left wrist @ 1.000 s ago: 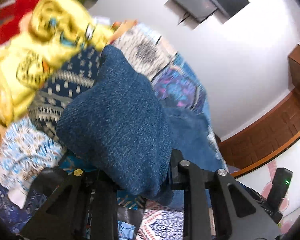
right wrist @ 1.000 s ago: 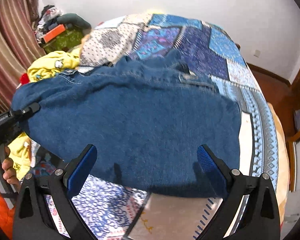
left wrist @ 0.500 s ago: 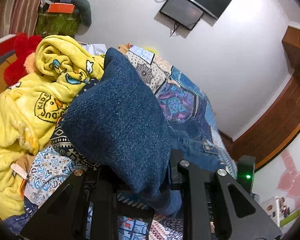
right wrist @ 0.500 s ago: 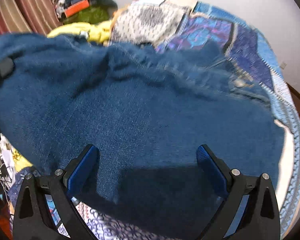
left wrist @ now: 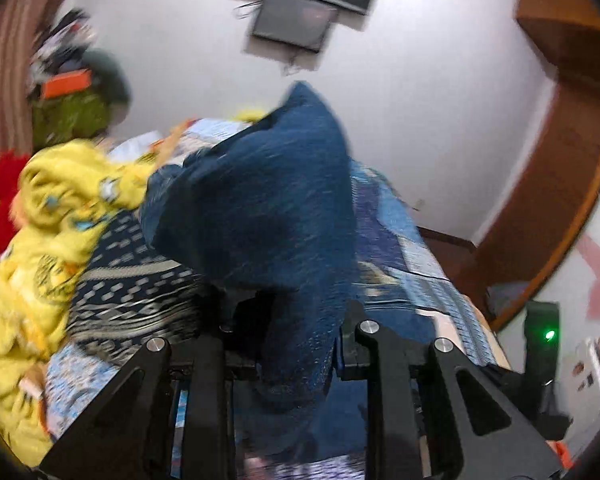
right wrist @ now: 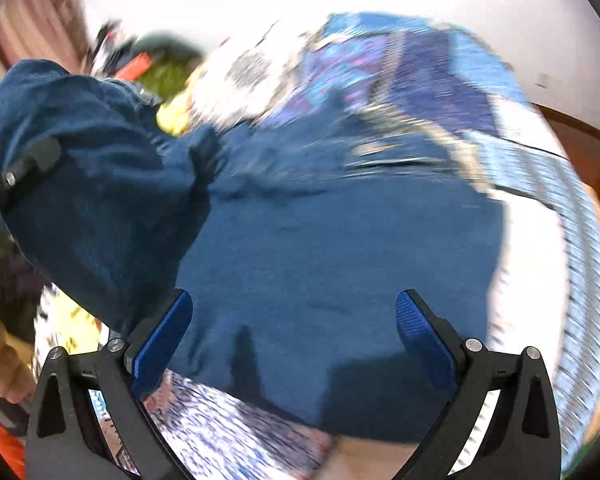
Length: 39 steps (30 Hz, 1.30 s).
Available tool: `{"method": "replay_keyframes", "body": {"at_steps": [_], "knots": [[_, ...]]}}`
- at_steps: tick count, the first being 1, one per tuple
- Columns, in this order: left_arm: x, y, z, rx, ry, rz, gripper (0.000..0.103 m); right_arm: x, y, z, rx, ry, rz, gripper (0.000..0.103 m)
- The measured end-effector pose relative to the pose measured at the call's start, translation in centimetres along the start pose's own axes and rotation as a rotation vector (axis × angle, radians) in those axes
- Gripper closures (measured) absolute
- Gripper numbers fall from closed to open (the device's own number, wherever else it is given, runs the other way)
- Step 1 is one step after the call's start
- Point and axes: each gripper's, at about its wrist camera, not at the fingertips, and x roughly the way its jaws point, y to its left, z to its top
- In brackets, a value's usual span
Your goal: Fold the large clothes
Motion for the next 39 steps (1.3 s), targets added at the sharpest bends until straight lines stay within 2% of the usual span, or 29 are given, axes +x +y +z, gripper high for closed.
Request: {"method": "replay_keyframes", "body": {"at_steps": [3,7,10,13,16,21,27,28,31,34,36,39], "knots": [[1.4,-4.8,-0.7,0.096,0.019,-0.056,0.080,-3.3,-3.7,-1.2,0.085,-0.063,-0.074,0.002],[4.8,-10.5,-3.3,0.213,0.135,-0.129,0.080,-6.9,-7.9,-3.5,0.201,-0.117,-0.174,0.002],[7.1,-14.0,-6.2,0.343,0.240,-0.162,0.080,-8.3,-10.0,-5.1,0.270,-0.118,-0.187,0.002],[8.7,-15.8,-9.9,0.466,0.331,-0.166,0.080,-9.2,-11.7,-6.6,0.317,-0.105,-0.204,0.002],[8.9,-16.0,-11.9,0.531,0.341,-0.140,0.079,-9.9,-12.2,-7.5,0.328,-0.101,-0.218,0.002],[7.8,-14.5,-11.4,0.543,0.394,-0.176,0.075,-10.9,-12.0,-8.1,0.306,-0.109,-0.221,0.002],[4.6,-13.0,-12.5,0.576,0.442,-0.266,0.063,-12.3,-10.5,-7.2,0.250,-0.163,-0.195,0.002],[4.1,-12.6,-12.6,0.566,0.457,-0.274,0.059,-12.3,-10.1,-6.8,0.238,-0.173,-0.185,0.002],[2.5,-11.3,-11.7,0.504,0.460,-0.293,0.058,-12.1,-9.0,-5.8,0.206,-0.187,-0.163,0.002],[1.1,-9.6,-10.2,0.462,0.400,-0.228,0.039,-11.1,-7.8,-4.7,0.172,-0.185,-0.144,0.002],[0.6,-8.4,-9.1,0.446,0.347,-0.166,0.034,-10.0,-7.0,-3.9,0.151,-0.172,-0.138,0.002],[1.4,-6.2,-7.8,0.400,0.302,-0.038,0.015,-8.1,-6.0,-3.0,0.129,-0.138,-0.119,0.002]]}}
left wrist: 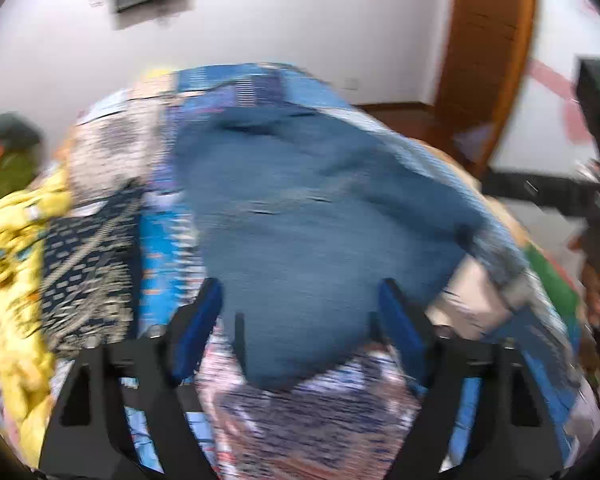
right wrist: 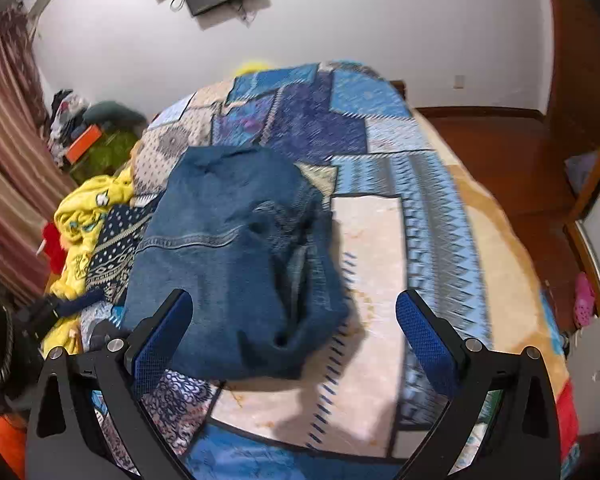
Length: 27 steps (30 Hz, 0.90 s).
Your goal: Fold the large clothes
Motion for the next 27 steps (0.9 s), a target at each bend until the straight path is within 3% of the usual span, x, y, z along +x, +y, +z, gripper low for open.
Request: {"method": "replay_keyframes", "body": {"at_steps": [1,3,6,11,15,22,27], "knots": [[0.4,0.9,0.1,-0.030,-0.005,0.041,0.009,0.9,0.4,0.1,-0.005,0.022,0.017,0.002],[1.3,2.2,0.0,-0.077,0.003,0.080,0.008,2.0,0.9,0.2,-0.015,0.049,0.055,0.002],[3.5,3.1,-0.8,-0.106,0.081,0.078,0.007,3.9,0.9,0.1,-0.015,0.102,0.066,0.002],[4.5,4.3,-2.5,-0.177,0.098,0.020,0.000,6.7,-1.7,-0.9,0.044,0.203,0.019,0.002],[5.3,5.1,-3.4,-0.244,0.132,-0.054,0.000,7.2,-3.9,-2.5,0.100,0.252,0.073,0.002],[4.8,4.6,-4.3,-0.228,0.144,-0.061,0.000,6.4,-5.1,-4.8,0.160,0.291,0.108,0.001],[4.1,5.1,-3.8,-0.207,0.191,-0.073,0.000,4.9,-4.0,-3.9,0.080,0.283,0.052,0.000]]}}
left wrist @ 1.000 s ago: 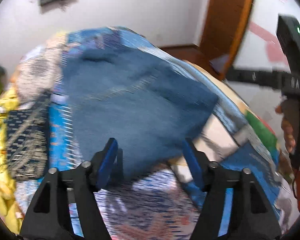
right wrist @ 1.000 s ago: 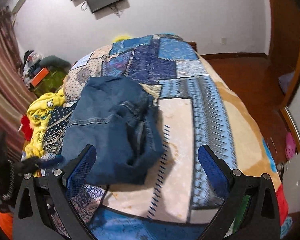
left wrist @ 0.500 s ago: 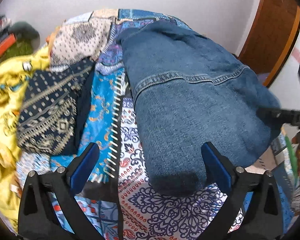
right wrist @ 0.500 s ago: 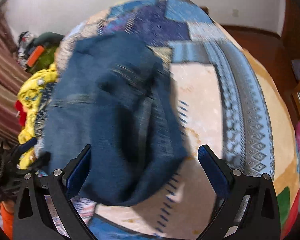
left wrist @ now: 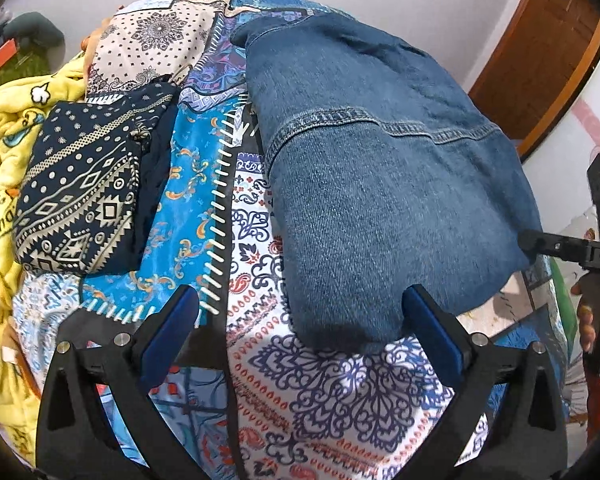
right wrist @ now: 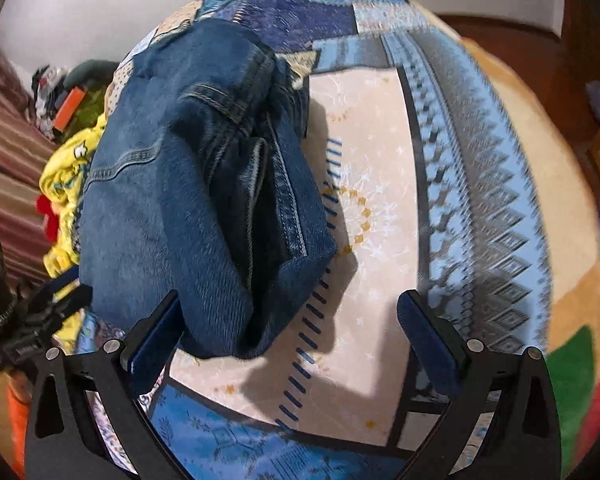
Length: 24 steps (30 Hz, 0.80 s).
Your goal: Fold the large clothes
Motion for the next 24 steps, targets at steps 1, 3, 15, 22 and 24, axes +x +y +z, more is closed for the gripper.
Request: {"method": "replay_keyframes", "body": {"at_steps": [1,3,15,22,24], "knots": [[-0.3,0.0,0.2,0.013,-0.003,0.013,0.000,-0.4,0.4,0.2,-0.024,-0.013,-0.012,0.000],[-0.8,-0.1,0.8,0.054,-0.022,0.048,0.000,-1.1,1.0,0.6,-0.051,-0.042,-0.010,0.000],[2.2,1.7,7.6,-0.042,-0.008,-0.063,0.000,2.5,0.6,6.5,-0.025,-0.048,0.079,0.000],[8.0,3.5,9.5,-0.192,0.161,-0.314,0.000,7.2,-1.9,8.8,0.067,0.095,0.297,0.000],[8.9,3.4,9.8,-0.194,0.173,-0.349,0.000,8.1,-1.9,9.0,0.074,0.123,0.344,0.000]]}}
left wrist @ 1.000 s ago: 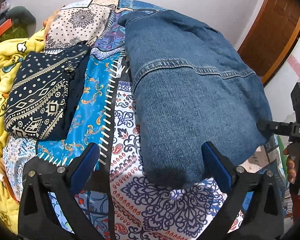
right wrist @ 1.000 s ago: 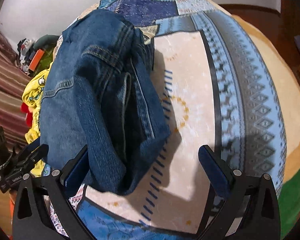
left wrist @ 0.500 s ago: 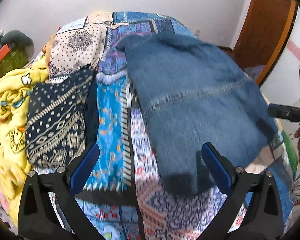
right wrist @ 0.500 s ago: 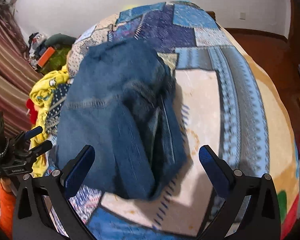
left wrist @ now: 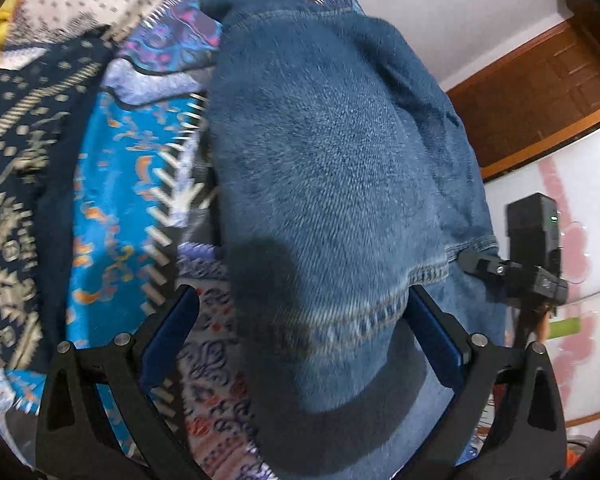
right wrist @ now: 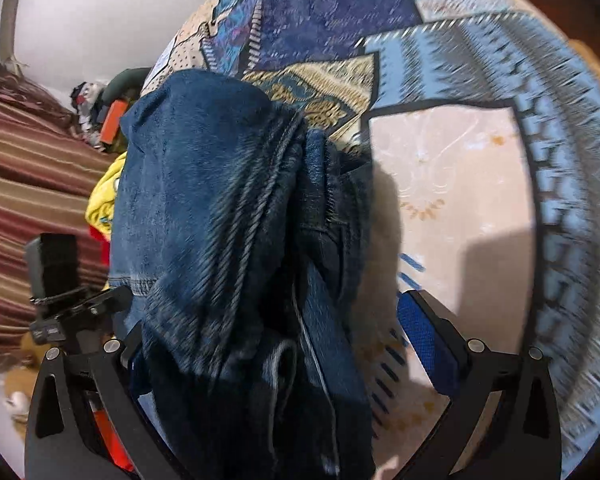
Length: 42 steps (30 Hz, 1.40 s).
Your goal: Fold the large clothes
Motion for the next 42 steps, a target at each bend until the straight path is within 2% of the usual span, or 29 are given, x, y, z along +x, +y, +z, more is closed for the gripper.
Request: {"method": "replay_keyframes", "body": {"at_steps": [5,8,9,10,13,15,17,19,22,28,35,38,42], "knots": [[1.3,-0.2,0.9,0.004,0.012,-0.046,0.000,1.7,0.7,0.0,-0.022,0.039,0.082,0.004],[1.6,-0.5,1.2,-0.002,-0.005,-0.051,0.001,1.9,1.6,-0.3,-0.028,0.029,0.073,0.012],[1.7,-0.6,1.4,-0.009,-0.009,-0.053,0.003,1.9,1.7,-0.3,-0.023,0.026,0.076,0.020],[1.7,-0.7,1.5,-0.015,-0.014,-0.068,0.014,1.7,1.8,-0.5,-0.013,0.021,0.075,0.026],[1.4,-0.8,1.6,-0.041,-0.030,-0.066,0.025,1.0,2.2,-0.9,-0.002,0.003,0.060,0.039],[0.7,-0.7,1.3,-0.054,-0.042,-0.071,0.033,0.4,3.0,-1.1,-0.005,-0.007,0.037,0.043],[-0.5,-0.7,1.1,-0.049,-0.052,-0.076,0.042,-0.3,4.3,-1.1,-0.022,-0.019,0.016,0.049],[-1.8,-1.3,0.8,-0.024,-0.065,-0.068,0.047,-0.8,5.7,-1.1,-0.044,-0.028,0.011,0.054],[-4.4,-2.3,0.0,0.026,-0.100,-0.052,0.052,-1.5,8.1,-1.4,-0.082,-0.042,-0.002,0.058],[-11.5,-2.5,-0.6,0.056,-0.214,-0.061,0.053,-3.0,13.9,-1.4,-0.165,-0.098,0.014,0.058],[-20.9,0.9,-0.2,0.066,-0.370,-0.043,0.053,-2.5,22.3,-1.1,-0.297,-0.171,0.058,0.058],[-24.0,3.2,-0.3,0.056,-0.407,-0.018,0.053,-0.8,25.0,-0.7,-0.323,-0.179,0.089,0.058],[-25.5,6.4,0.3,0.034,-0.420,0.022,0.053,2.2,27.2,0.0,-0.336,-0.170,0.123,0.058]]}}
